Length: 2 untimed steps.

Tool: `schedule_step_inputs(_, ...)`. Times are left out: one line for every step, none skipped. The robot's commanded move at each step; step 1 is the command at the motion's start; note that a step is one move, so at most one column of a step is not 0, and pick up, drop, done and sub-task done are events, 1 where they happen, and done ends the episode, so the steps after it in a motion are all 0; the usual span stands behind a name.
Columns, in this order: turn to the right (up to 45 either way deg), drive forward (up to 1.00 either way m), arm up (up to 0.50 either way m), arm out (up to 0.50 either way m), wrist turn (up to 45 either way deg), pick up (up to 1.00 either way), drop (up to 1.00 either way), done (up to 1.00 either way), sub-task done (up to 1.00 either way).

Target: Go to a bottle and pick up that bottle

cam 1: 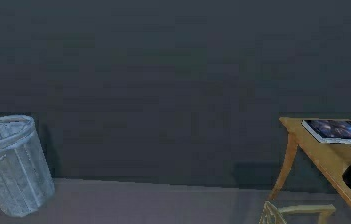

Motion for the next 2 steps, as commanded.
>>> schedule_step_inputs(0.0, 0.0, 0.1, 0.0, 0.0, 0.0, 0.0, 0.0, 0.0)
schedule_step_inputs(0.0, 0.0, 0.0, 0.0, 0.0, 0.0, 0.0, 1.0, 0.0)
